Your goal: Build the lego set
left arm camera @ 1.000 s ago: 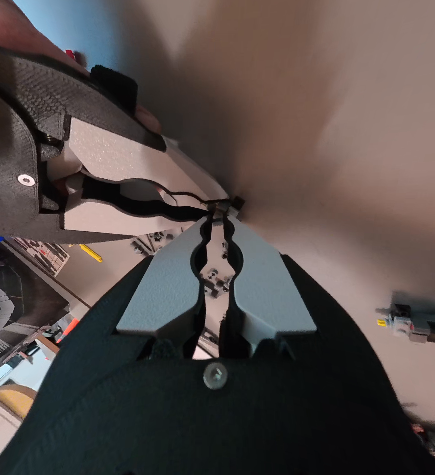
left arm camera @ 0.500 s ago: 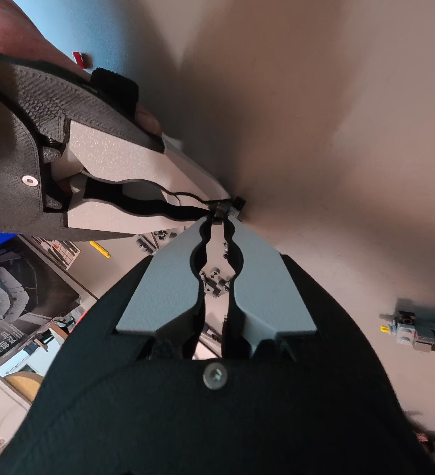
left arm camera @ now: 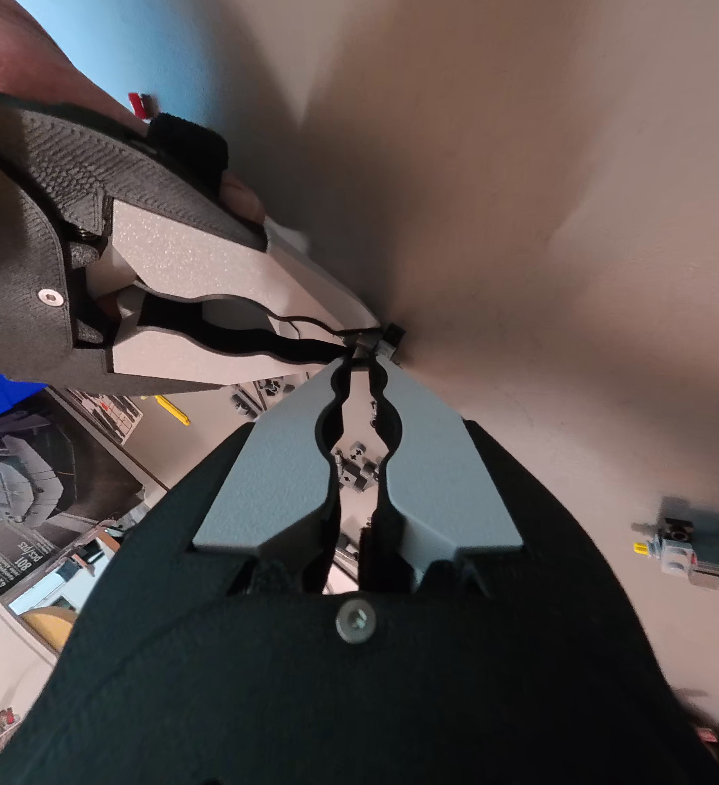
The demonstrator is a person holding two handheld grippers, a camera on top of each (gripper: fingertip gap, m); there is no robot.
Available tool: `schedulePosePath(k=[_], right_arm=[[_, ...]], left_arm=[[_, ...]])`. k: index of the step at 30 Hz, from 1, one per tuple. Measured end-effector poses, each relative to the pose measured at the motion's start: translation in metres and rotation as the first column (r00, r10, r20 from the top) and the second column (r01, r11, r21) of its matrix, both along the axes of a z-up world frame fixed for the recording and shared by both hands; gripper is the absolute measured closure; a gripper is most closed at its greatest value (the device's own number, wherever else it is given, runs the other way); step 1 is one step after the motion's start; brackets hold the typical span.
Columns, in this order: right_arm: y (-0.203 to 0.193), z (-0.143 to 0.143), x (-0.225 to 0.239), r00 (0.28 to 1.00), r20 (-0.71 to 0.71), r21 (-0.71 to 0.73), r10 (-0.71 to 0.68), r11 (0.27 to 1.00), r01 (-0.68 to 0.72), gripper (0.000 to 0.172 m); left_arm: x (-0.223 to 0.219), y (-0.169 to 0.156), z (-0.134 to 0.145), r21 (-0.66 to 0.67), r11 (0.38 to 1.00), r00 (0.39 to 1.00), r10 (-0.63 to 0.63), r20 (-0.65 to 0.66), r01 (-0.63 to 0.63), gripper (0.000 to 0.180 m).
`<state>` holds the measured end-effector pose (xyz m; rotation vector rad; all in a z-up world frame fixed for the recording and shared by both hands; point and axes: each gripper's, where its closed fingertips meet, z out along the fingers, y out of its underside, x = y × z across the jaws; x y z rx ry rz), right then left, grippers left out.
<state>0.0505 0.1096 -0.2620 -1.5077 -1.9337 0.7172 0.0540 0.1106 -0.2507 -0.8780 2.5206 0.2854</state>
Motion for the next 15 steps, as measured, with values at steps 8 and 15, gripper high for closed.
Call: schedulePosePath(k=[8,15], right_arm=[[-0.0004,-0.0001,-0.0001,1.000,0.001,0.000,0.003,1.000,-0.003,0.158],[-0.0010,-0.0001,0.0000,1.000,0.000,0.000,0.005,1.000,-0.005,0.158]], left_arm=[[-0.0028,0.0058,0.0048,0.090,0.996,0.999,-0.024,-0.036,0.027,0.175],[-0.0001,0.0020,0.0007,0.070,0.997,0.998,-0.030,-0.055,0.033,0.174]])
